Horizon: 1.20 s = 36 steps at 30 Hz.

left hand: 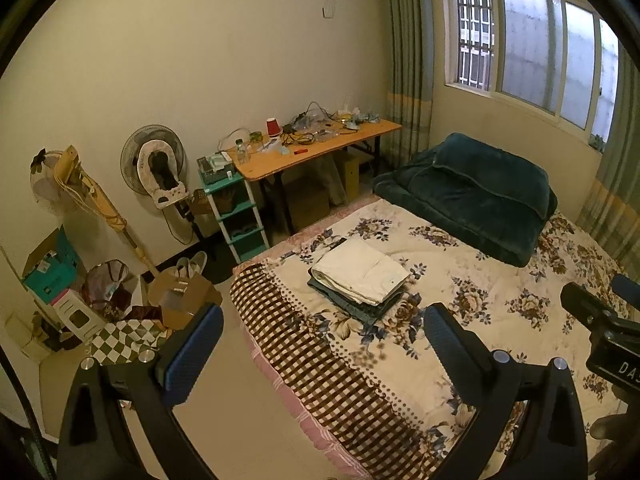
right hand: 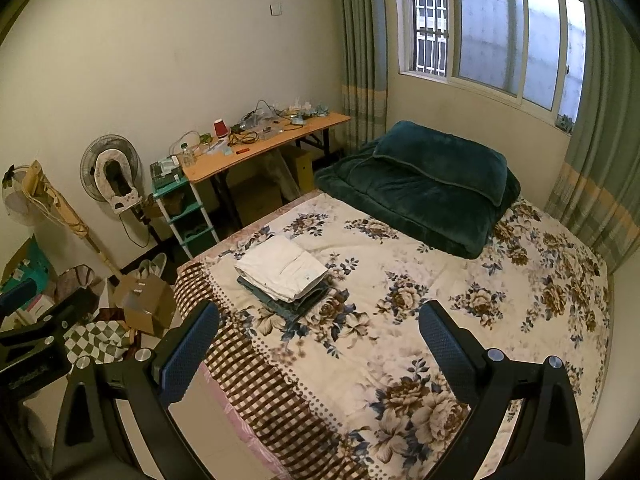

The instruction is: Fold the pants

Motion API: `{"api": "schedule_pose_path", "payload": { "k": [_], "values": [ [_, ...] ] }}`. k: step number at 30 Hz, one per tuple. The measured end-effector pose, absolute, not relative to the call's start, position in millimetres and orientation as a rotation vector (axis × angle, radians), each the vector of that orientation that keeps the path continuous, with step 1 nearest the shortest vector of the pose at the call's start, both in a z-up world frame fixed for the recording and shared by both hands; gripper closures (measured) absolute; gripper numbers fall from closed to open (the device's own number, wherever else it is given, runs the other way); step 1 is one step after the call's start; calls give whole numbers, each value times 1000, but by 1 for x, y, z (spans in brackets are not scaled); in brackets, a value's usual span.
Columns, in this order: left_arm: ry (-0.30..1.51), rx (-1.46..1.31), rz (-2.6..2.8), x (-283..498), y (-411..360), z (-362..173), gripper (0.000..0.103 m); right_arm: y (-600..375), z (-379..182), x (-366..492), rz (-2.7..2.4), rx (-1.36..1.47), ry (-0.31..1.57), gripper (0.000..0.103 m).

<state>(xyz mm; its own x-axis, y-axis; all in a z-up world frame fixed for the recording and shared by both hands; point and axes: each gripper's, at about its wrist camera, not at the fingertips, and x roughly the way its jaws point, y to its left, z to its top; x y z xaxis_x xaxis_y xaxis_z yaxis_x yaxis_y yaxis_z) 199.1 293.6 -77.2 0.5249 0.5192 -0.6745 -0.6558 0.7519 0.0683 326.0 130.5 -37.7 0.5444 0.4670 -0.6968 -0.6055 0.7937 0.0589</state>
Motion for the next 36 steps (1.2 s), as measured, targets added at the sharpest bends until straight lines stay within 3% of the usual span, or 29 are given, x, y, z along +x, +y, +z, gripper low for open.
{"api": "schedule_pose_path", "payload": {
  "k": [36],
  "values": [
    [680,-206,655,184,273,-68,0,126,-17,298,631,-195,718,1]
  ]
}}
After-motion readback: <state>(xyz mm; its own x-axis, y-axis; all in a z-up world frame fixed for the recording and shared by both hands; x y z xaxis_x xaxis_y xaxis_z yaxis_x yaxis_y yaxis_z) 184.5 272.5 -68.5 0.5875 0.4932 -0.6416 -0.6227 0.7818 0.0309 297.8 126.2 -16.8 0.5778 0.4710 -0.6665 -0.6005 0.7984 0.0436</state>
